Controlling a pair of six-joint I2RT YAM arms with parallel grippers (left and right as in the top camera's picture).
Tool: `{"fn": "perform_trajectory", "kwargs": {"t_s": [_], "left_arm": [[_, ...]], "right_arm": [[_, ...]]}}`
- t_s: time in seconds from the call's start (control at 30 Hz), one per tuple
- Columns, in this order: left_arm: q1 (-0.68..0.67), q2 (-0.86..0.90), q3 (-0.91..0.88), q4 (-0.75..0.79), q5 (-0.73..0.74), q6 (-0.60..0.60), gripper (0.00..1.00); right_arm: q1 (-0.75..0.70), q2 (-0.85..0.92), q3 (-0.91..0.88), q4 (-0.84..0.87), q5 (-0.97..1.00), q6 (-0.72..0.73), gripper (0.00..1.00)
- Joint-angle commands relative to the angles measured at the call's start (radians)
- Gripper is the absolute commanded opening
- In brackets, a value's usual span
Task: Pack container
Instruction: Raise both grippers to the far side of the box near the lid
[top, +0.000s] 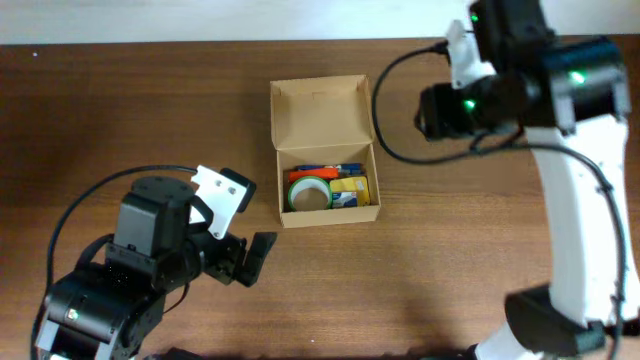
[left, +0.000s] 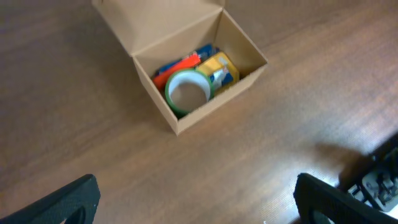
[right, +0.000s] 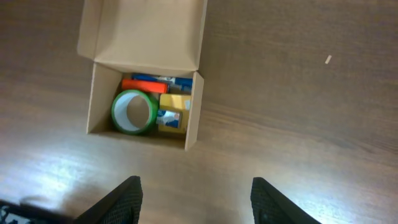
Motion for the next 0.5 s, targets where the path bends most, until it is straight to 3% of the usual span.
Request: {"fn": "perform_trajectory", "kwargs": {"t_s": [0.0,0.23,0.4,0.47], "left_arm": [[0.003,0.036,0.003,0.026,-0.025,0.019,1.00],[0.005,0.124,0.003,0.148,-0.086,0.019,1.00],[0.074,0.167,0.003,0.218,-0.082,0.018,1.00],[0.121,0.180,0.003,0.226,-0.077,0.015,1.00]], "right_arm": [[-0.004,-0.078,-0.098,0.007,-0.023,-0.038,0.57],[-0.004,-0.278,-0.428,0.159,-0.022,-0.090,0.58],[-0.004,-0.311,-0.565,0.206,-0.019,-0.112,0.57],[-0.008,-0.311,-0.597,0.227,-0.019,-0.113,0.51]]}}
